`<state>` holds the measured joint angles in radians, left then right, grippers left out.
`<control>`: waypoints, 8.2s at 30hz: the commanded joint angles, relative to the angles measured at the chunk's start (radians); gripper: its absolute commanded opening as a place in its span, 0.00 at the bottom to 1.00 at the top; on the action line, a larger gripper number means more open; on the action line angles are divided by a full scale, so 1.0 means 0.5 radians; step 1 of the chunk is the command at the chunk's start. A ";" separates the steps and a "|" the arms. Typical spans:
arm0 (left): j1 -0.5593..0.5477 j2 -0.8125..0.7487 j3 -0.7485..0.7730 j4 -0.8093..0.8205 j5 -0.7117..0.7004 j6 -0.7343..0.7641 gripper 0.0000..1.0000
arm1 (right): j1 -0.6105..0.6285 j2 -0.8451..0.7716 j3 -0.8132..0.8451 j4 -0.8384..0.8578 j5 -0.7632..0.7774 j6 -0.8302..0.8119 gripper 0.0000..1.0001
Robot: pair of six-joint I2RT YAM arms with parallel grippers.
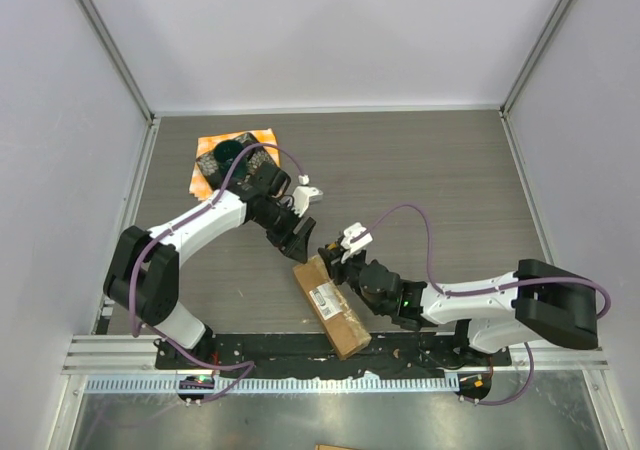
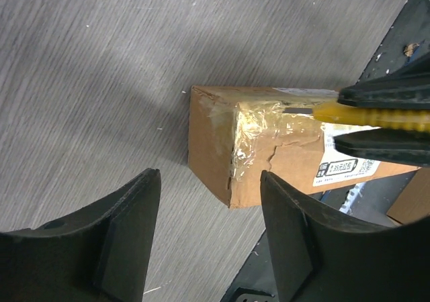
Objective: Unpack the express box
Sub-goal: Cut the express box at the center of the board.
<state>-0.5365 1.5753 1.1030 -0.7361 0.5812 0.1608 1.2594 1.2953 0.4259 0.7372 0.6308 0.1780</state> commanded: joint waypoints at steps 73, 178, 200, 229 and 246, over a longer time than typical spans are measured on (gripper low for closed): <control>-0.016 0.065 -0.193 0.254 -0.052 -0.079 0.00 | 0.003 0.137 -0.020 0.446 0.012 -0.077 0.01; 0.128 0.396 0.248 0.214 0.046 -0.251 0.28 | -0.338 0.582 0.415 -0.078 -0.436 -0.169 0.01; 0.208 0.546 0.279 0.263 0.366 -0.008 0.00 | -0.334 0.548 0.378 -0.081 -0.452 -0.159 0.01; 0.128 0.393 -0.114 0.564 -0.687 -0.524 0.00 | -0.068 0.069 0.243 -0.566 -0.031 -0.071 0.01; 0.147 0.344 -0.123 0.589 -0.757 -0.539 0.00 | 0.101 0.070 0.354 -0.658 0.263 0.058 0.01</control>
<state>-0.5106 1.6955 1.0924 -0.4759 0.6106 -0.1802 1.2774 1.3731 0.5762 0.4431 0.7540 0.1688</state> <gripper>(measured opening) 0.024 0.233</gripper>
